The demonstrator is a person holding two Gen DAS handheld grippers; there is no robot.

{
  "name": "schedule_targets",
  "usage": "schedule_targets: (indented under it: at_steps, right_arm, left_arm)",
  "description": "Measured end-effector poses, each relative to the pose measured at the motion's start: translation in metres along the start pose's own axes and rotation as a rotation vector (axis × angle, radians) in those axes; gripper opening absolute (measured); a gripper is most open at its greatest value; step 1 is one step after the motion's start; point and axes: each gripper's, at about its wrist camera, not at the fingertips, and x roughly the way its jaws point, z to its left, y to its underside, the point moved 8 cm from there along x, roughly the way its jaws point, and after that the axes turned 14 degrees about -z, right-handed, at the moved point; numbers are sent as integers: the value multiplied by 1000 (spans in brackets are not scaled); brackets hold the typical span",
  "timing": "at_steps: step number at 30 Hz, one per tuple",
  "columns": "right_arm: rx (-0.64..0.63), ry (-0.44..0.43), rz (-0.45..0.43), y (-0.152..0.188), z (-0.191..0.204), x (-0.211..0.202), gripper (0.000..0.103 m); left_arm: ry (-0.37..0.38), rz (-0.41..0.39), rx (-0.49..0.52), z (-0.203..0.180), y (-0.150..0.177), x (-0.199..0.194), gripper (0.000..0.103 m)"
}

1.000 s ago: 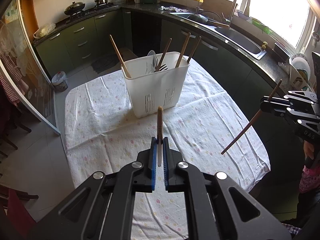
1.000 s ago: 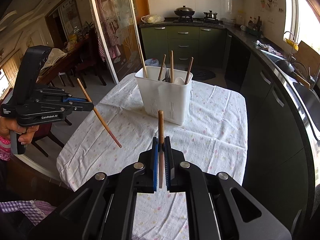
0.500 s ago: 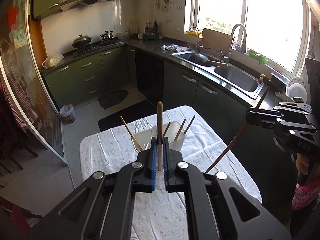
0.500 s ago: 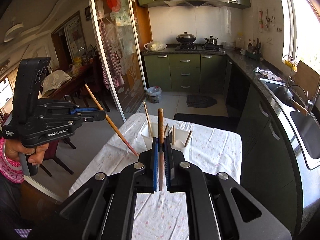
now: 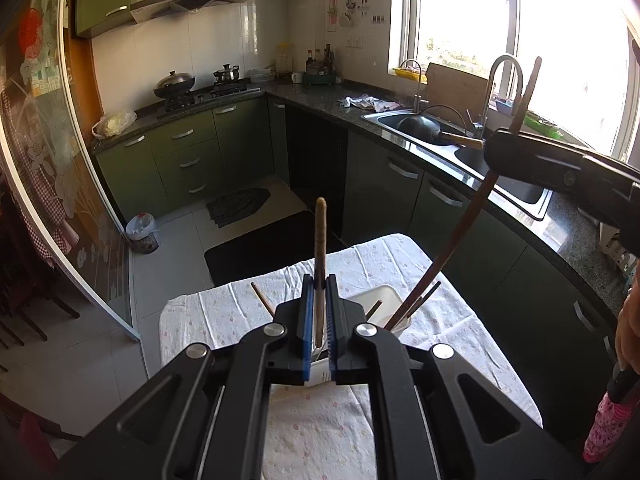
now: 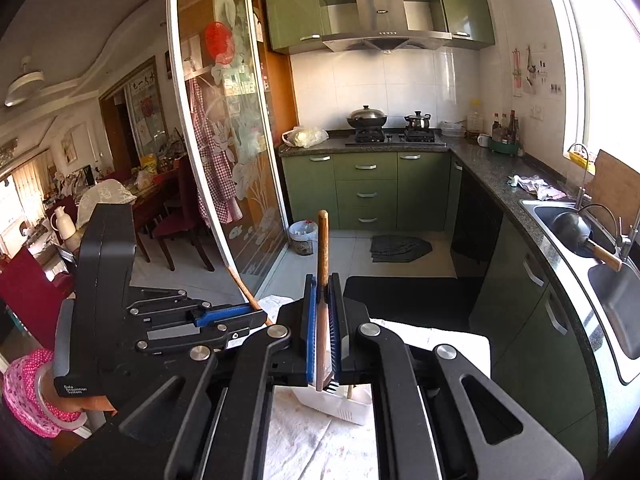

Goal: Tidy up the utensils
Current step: 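Open both tools to drop the chopsticks into the holder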

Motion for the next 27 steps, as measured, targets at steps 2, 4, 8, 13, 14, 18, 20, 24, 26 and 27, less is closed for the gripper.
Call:
schedule_targets:
  at_steps: [2,4,8,13,14,18,20,24,26,27]
  right_arm:
    - [-16,18,21,9,-3,14,6]
    - [-26,33,39,18,-6,27,6]
    - [-46,52,71,41,-10,42,6]
    - [-60,59,115,75,-14,55,6]
    - [-61,59,125,82,-15,58,6]
    - [-68,75,159,109,-19,71,7]
    - [-72,82,179,122,-22,79,7]
    - [-75,91,197,143,-23,85,11]
    - [-75,101,183,146,-25,82,29]
    - [-75,105,170,146,-25,78,33]
  left_arm:
    - [6,24,1,1,10,11,6]
    - [9,47,2,1,20,21,6]
    - [16,88,3,4,37,38,6]
    - [23,128,-6,5,56,53,6]
    - [24,135,-9,5,59,56,6]
    - [28,159,-14,4,74,63,6]
    - [28,166,-19,4,80,66,6]
    - [24,174,-34,5,92,69,7]
    - [28,167,-40,5,95,68,18]
    - [25,156,-44,6,95,66,30]
